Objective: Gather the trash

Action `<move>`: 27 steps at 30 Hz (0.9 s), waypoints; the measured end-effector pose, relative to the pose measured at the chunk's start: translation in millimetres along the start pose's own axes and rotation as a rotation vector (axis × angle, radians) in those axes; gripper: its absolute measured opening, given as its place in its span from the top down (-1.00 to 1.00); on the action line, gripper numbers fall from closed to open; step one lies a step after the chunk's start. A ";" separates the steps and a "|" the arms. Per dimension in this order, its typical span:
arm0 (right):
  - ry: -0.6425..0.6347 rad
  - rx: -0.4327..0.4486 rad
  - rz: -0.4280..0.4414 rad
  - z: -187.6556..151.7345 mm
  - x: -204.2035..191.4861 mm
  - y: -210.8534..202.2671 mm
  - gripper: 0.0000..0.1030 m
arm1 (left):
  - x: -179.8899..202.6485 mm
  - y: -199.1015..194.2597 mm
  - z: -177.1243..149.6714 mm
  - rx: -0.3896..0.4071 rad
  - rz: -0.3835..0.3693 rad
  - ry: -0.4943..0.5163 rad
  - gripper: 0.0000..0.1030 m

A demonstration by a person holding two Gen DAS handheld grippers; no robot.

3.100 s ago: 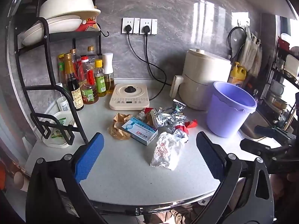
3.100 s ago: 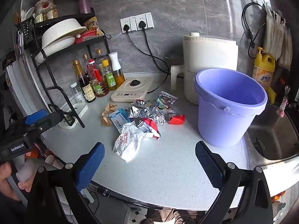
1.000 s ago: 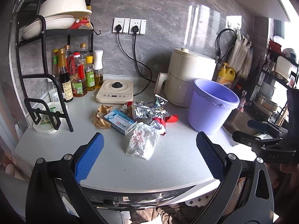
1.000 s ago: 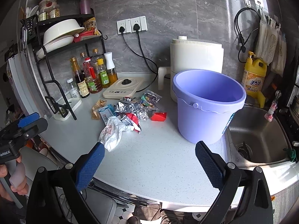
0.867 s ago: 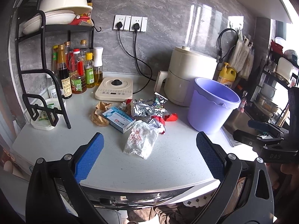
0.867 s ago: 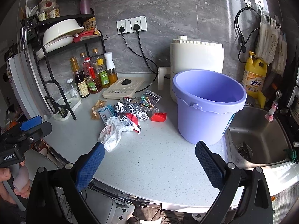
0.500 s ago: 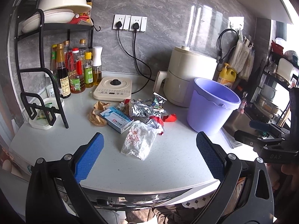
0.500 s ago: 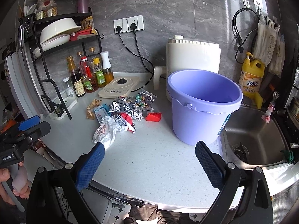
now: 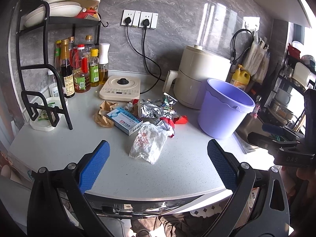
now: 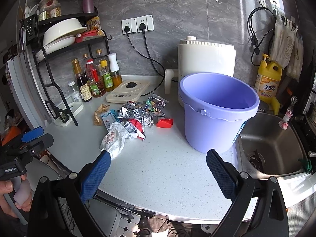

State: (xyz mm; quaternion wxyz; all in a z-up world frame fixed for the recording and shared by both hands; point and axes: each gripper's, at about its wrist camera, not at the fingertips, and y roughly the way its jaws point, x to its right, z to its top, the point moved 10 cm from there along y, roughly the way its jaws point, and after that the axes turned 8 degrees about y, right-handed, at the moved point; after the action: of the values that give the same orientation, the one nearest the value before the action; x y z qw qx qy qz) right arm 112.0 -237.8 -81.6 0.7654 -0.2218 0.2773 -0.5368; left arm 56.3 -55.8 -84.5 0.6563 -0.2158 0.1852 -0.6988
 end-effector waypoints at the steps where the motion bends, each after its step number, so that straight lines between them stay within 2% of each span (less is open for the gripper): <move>1: 0.005 -0.004 0.009 -0.3 -1.2 4.5 -0.85 | -0.7 2.8 -0.9 -0.001 -0.005 0.004 -0.90; 4: 0.037 -0.035 0.027 -2.6 -4.2 21.7 -0.70 | -4.9 16.6 -5.2 -0.030 -0.026 0.002 -0.82; 8: 0.039 -0.075 0.051 -11.1 -10.6 44.1 -0.64 | -13.2 39.7 -10.0 -0.058 -0.046 -0.006 -0.69; 12: 0.053 -0.127 0.064 -21.0 -11.7 67.6 -0.44 | -21.9 67.6 -18.6 -0.096 -0.070 -0.032 -0.64; 18: 0.073 -0.179 0.060 -32.6 -12.3 99.2 -0.27 | -32.7 116.0 -36.3 -0.160 -0.099 -0.043 -0.52; 22: 0.054 -0.206 0.043 -37.6 -14.3 116.3 -0.26 | -38.2 148.6 -47.4 -0.198 -0.113 -0.043 -0.51; 24: 0.042 -0.216 0.035 -38.8 -15.0 123.3 -0.26 | -43.3 164.3 -52.3 -0.222 -0.083 -0.044 -0.42; 25: 0.037 -0.221 0.035 -39.0 -15.9 127.0 -0.26 | -43.3 171.1 -54.6 -0.234 -0.091 -0.052 -0.33; 27: 0.033 -0.234 0.029 -39.3 -17.0 135.8 -0.26 | -41.7 183.7 -59.6 -0.261 -0.098 -0.054 -0.27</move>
State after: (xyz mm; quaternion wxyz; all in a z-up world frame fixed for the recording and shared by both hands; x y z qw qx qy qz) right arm 176.2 -179.1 -194.3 0.7374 -0.2968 0.3537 -0.4930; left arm 179.5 -28.6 -236.5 0.5923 -0.3271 0.2459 -0.6940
